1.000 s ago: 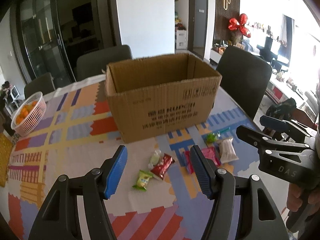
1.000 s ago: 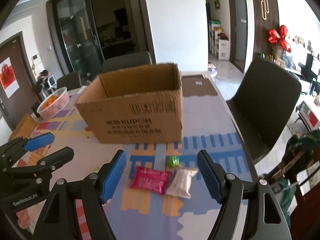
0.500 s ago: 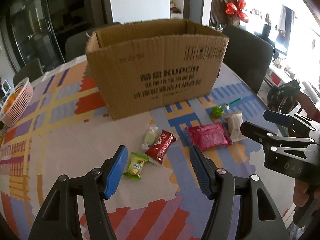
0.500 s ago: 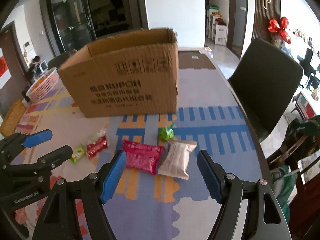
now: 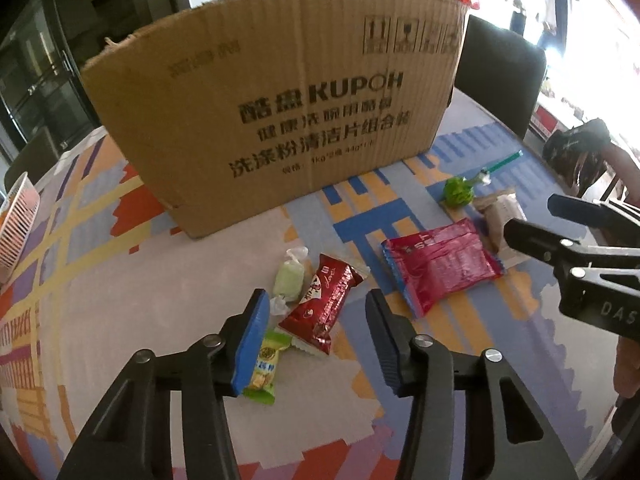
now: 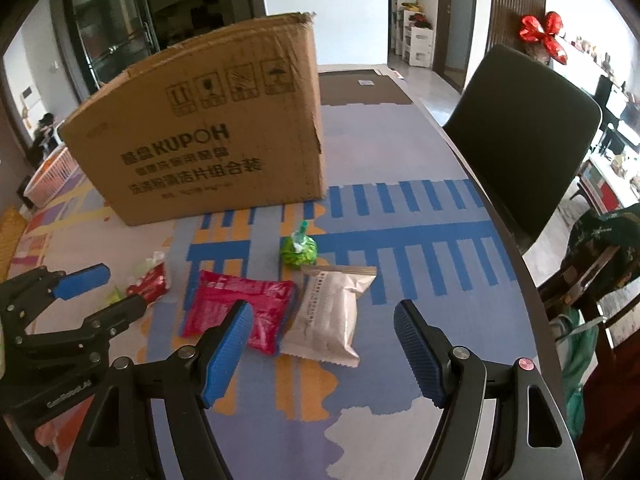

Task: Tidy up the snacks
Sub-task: 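Close the left tool on the red bar while the right tool closes on the white bag, then lift the red bar with the left tool while the right tool carries the white bag over the box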

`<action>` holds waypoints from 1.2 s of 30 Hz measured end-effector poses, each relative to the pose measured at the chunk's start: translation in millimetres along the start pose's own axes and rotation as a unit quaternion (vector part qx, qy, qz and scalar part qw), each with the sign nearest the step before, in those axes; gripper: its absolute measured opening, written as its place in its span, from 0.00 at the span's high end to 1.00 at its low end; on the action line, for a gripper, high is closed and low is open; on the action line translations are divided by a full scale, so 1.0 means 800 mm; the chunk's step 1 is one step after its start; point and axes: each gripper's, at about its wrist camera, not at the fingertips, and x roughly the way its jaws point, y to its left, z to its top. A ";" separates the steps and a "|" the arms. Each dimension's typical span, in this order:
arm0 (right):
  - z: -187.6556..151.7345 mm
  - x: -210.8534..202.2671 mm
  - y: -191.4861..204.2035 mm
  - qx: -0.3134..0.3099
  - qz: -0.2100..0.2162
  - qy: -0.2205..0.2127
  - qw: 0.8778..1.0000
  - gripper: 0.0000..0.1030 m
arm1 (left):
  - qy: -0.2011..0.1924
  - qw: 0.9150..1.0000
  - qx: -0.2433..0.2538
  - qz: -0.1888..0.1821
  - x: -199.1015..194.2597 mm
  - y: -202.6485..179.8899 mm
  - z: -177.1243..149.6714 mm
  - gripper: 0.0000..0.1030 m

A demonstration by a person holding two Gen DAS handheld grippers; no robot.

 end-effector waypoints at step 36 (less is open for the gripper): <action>0.012 0.059 -0.020 0.012 0.011 0.029 0.999 0.68 | 0.025 0.997 -0.070 -0.032 0.035 -0.007 0.022 0.79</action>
